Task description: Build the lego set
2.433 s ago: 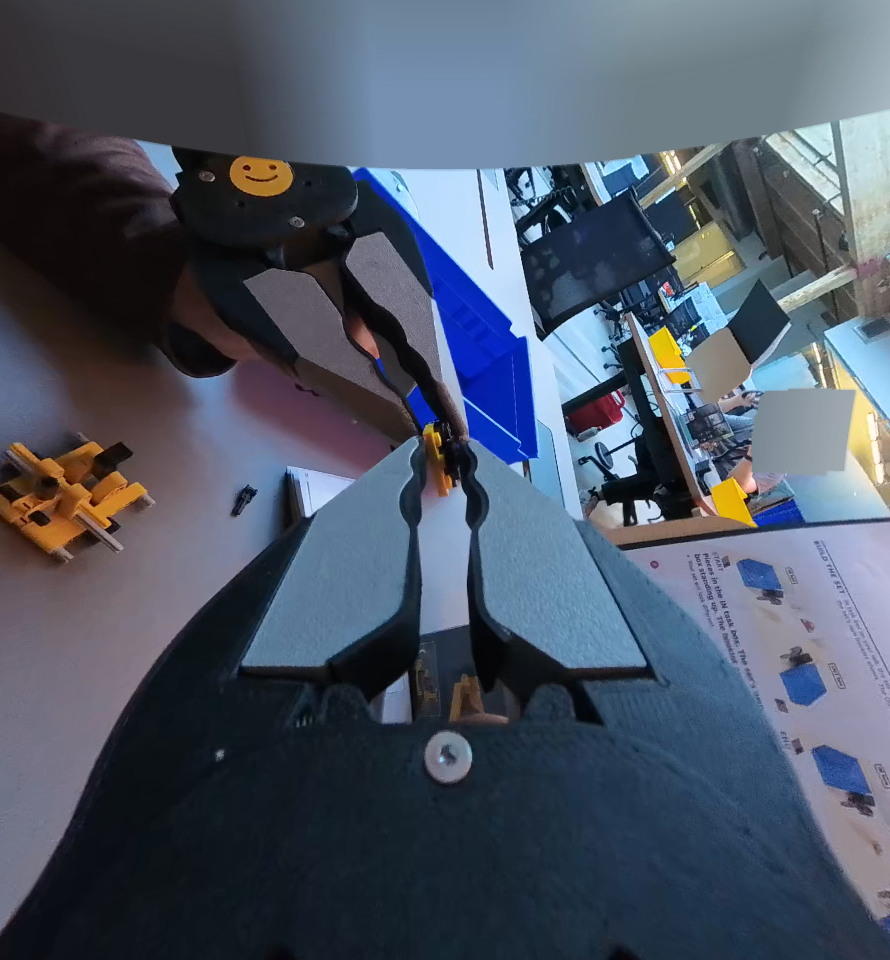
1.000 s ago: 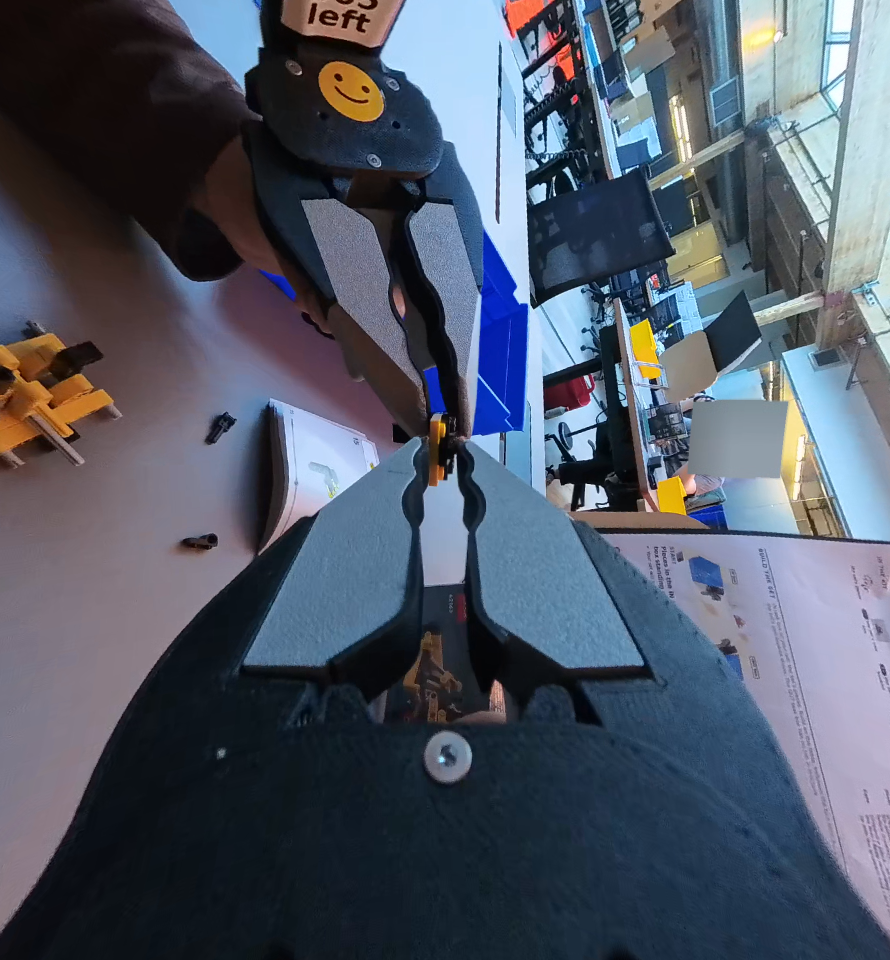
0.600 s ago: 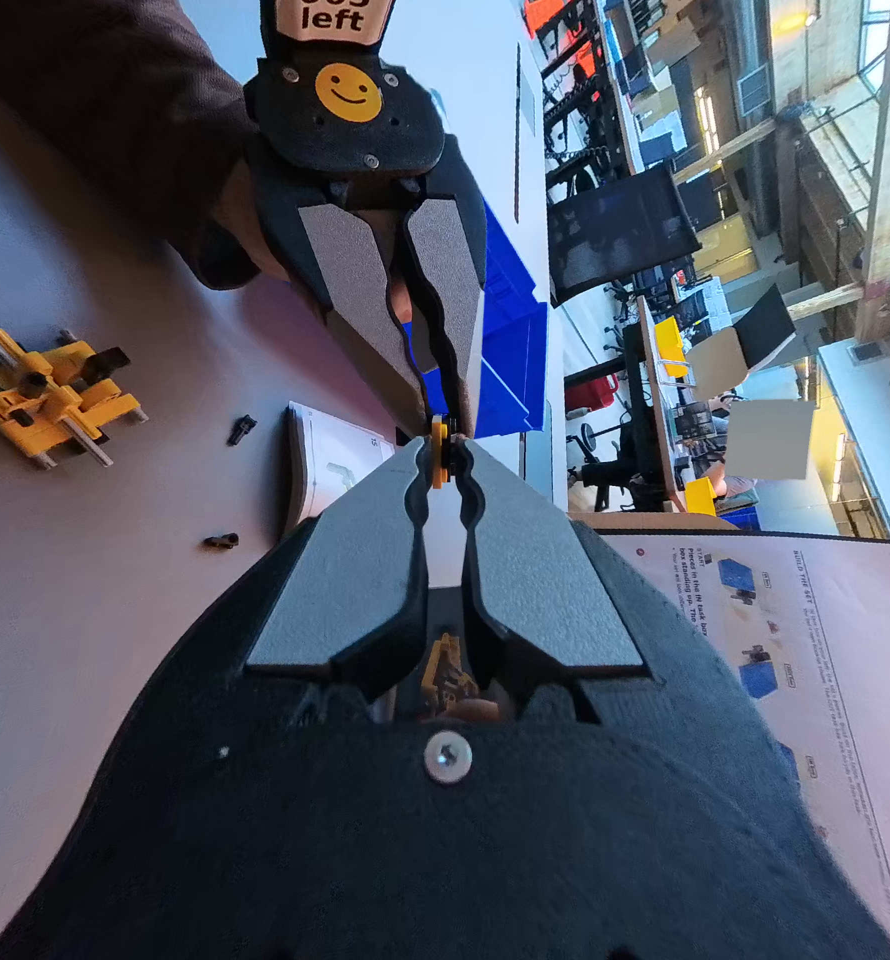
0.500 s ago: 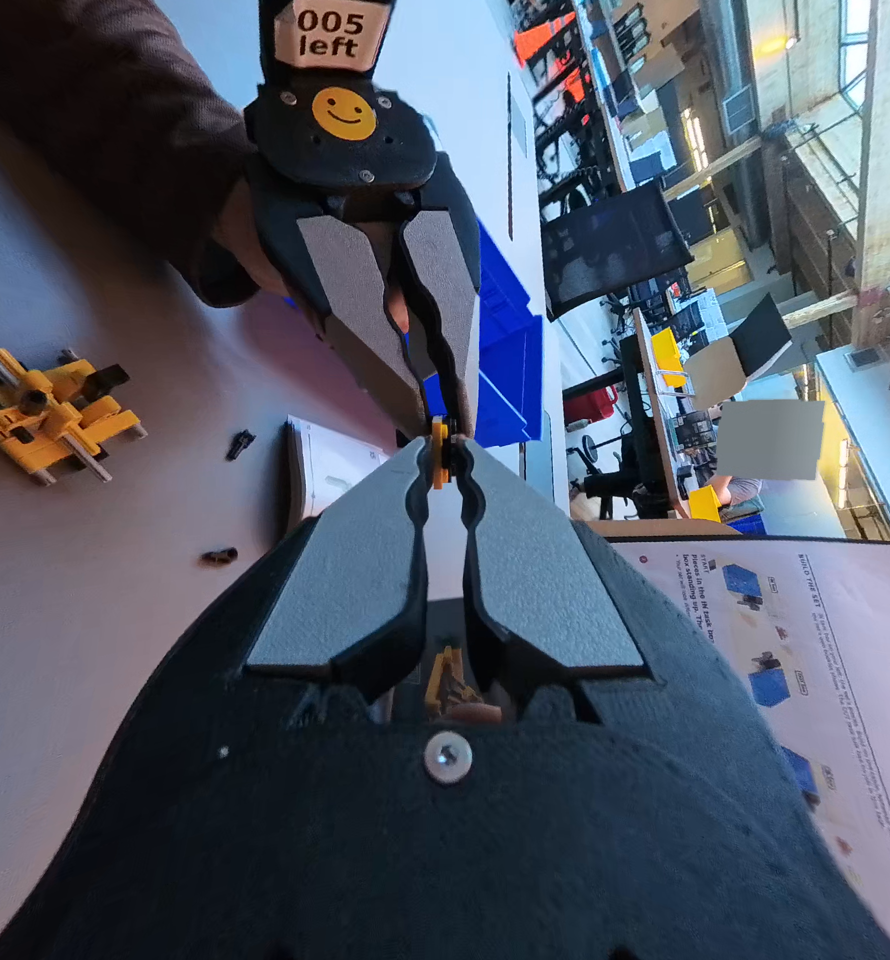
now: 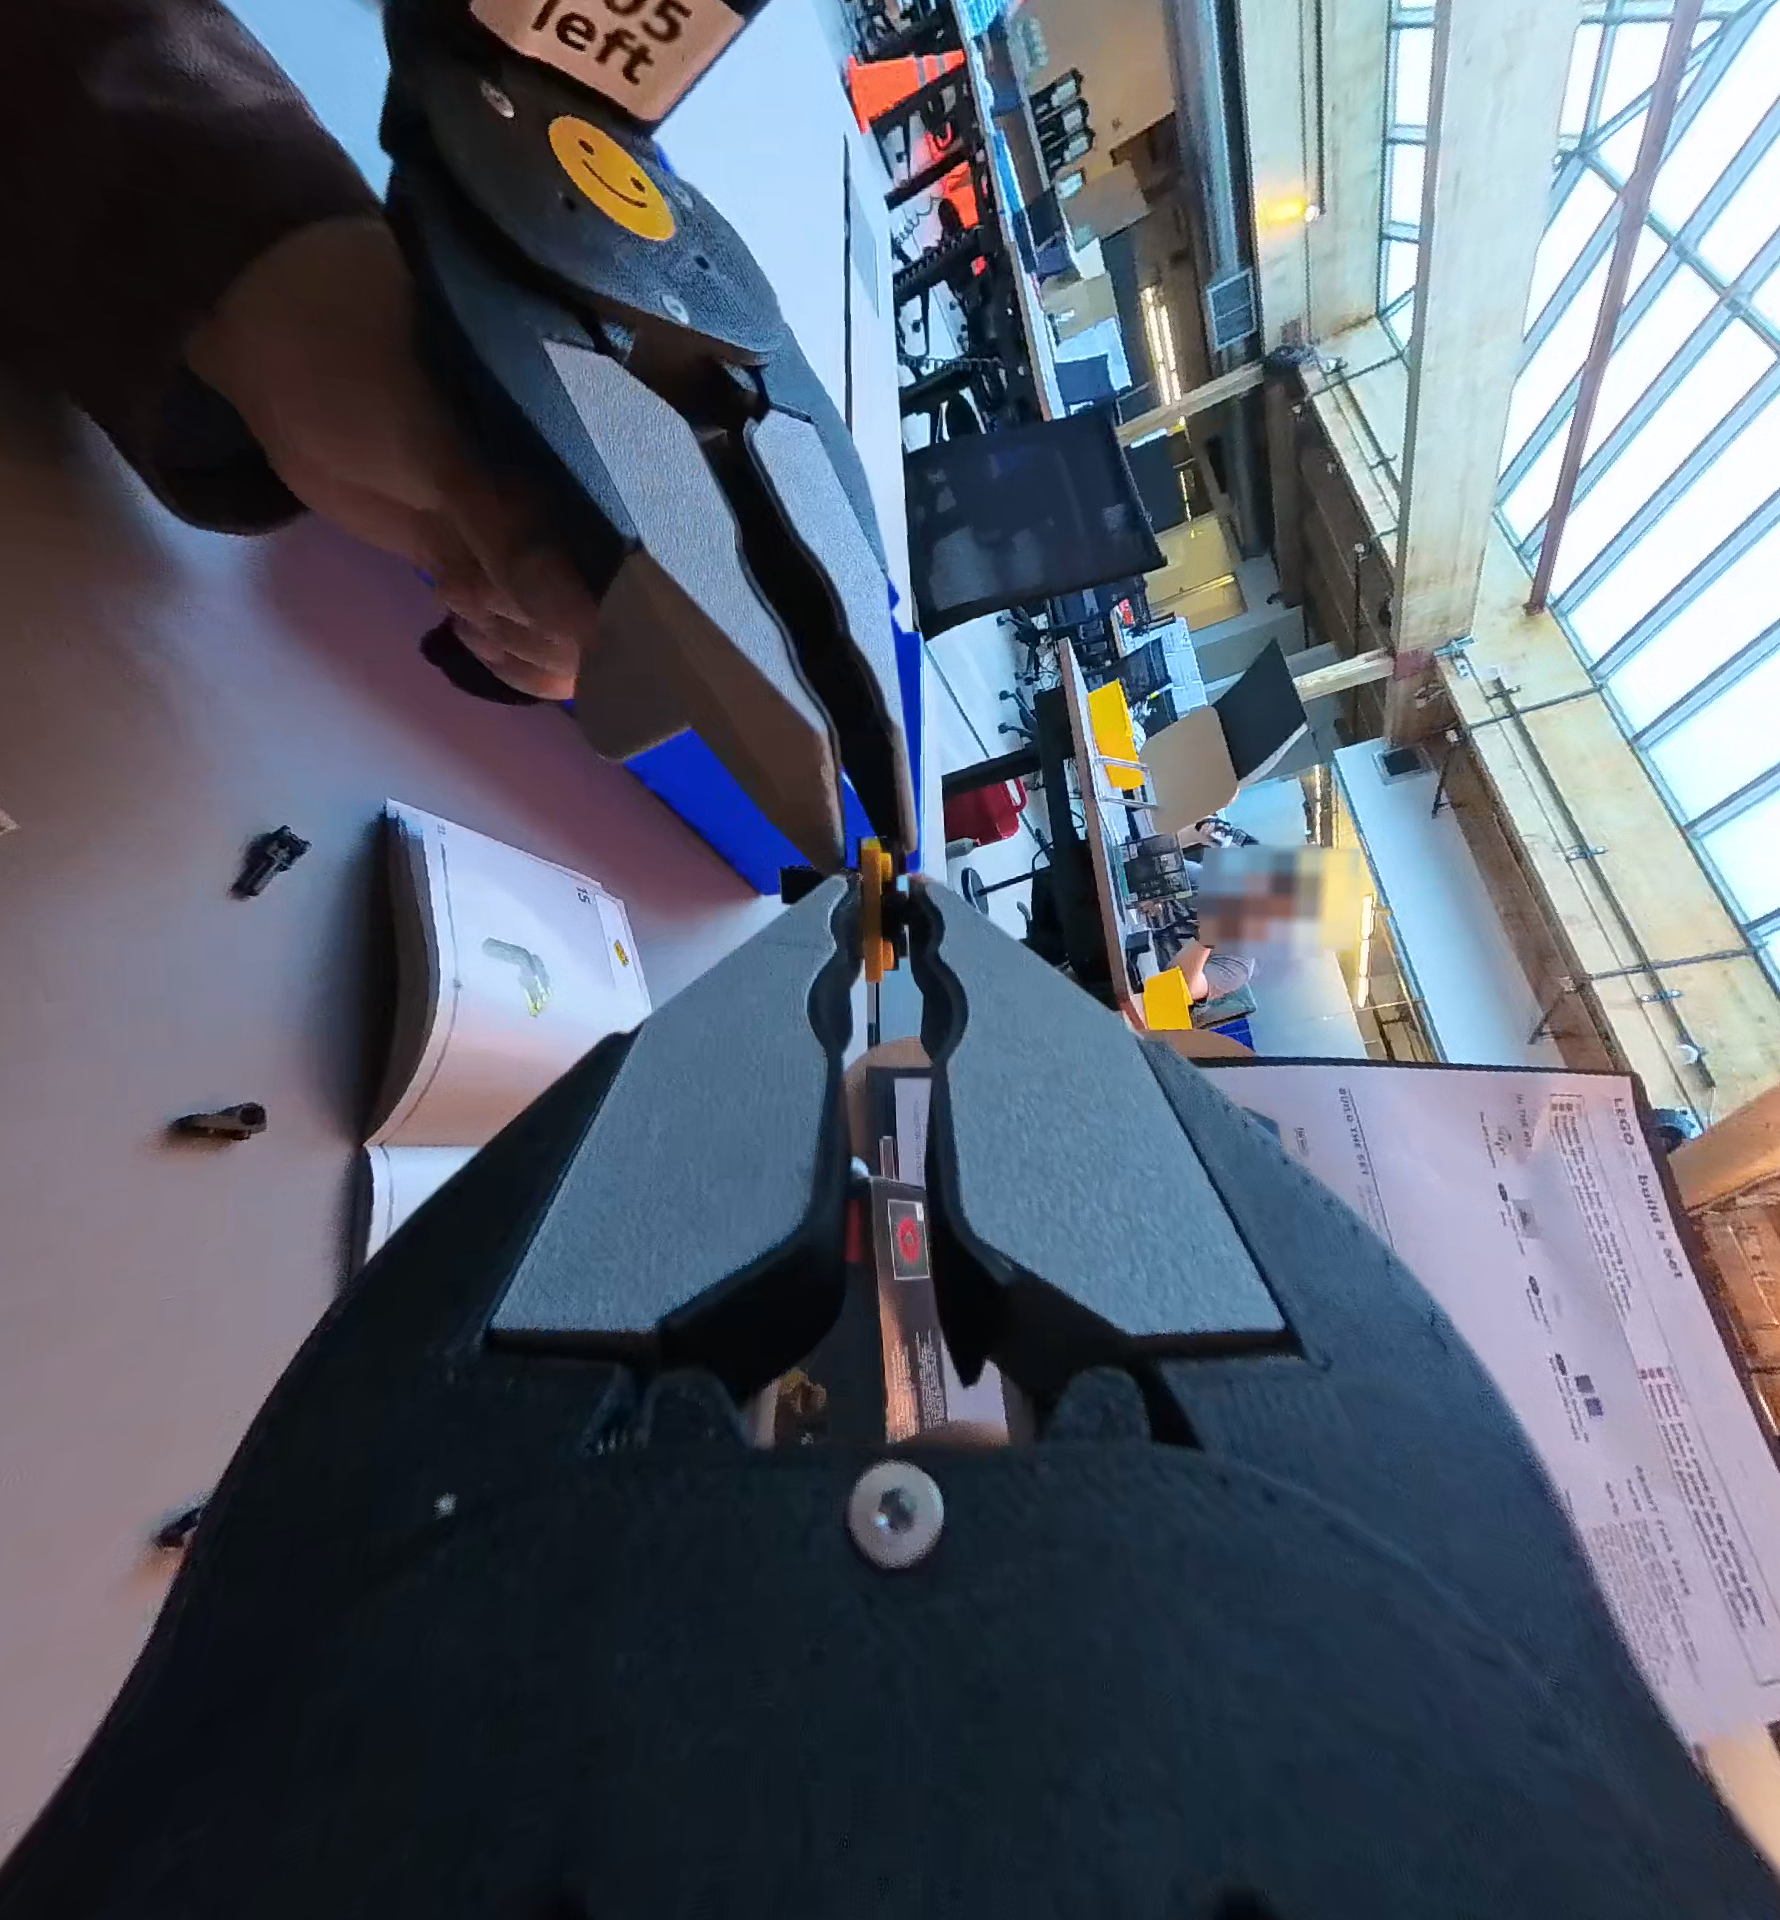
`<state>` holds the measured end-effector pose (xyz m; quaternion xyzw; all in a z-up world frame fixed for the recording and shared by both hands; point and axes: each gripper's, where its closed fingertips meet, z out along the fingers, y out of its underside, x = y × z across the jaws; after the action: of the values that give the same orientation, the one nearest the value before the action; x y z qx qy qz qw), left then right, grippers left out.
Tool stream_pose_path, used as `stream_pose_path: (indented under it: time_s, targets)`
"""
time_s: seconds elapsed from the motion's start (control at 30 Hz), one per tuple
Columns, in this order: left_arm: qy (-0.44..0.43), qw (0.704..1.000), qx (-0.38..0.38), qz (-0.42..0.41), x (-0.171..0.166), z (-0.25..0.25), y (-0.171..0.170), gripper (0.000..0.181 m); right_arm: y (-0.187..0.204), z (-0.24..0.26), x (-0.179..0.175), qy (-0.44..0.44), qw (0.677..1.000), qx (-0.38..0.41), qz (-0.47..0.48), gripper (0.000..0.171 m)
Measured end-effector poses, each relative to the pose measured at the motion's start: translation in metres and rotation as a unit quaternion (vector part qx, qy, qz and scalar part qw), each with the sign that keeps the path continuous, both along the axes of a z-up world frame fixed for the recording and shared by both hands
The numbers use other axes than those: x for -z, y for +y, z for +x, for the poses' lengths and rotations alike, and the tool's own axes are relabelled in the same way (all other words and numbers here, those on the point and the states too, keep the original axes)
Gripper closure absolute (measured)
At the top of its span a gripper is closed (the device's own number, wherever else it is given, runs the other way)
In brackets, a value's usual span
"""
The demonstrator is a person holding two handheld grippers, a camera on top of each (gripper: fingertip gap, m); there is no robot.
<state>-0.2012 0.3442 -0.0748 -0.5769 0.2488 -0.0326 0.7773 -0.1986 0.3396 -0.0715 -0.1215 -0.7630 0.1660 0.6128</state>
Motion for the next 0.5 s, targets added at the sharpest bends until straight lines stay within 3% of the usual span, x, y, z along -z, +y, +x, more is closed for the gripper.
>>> stream_pose_path:
  time_s: [0.03, 0.27, 0.37, 0.5]
  targets:
    - [-0.017, 1.000, 0.013, -0.013, -0.001, 0.000, 0.000, 0.169, 0.001, 0.000, 0.000, 0.001, 1.000, -0.002, -0.005, 0.166]
    - [-0.105, 0.975, 0.135, -0.138, 0.012, 0.009, -0.001, 0.155, 0.001, 0.008, -0.011, -0.005, 0.994, -0.051, -0.094, 0.167]
    - [-0.082, 0.979, 0.117, -0.147, 0.021, 0.011, 0.003, 0.178, -0.002, 0.008, -0.010, -0.017, 0.991, -0.061, -0.119, 0.166]
    - [-0.064, 0.985, 0.072, -0.141, 0.026, 0.008, 0.010, 0.180, 0.000, 0.004, -0.008, -0.014, 0.993, -0.047, -0.110, 0.166]
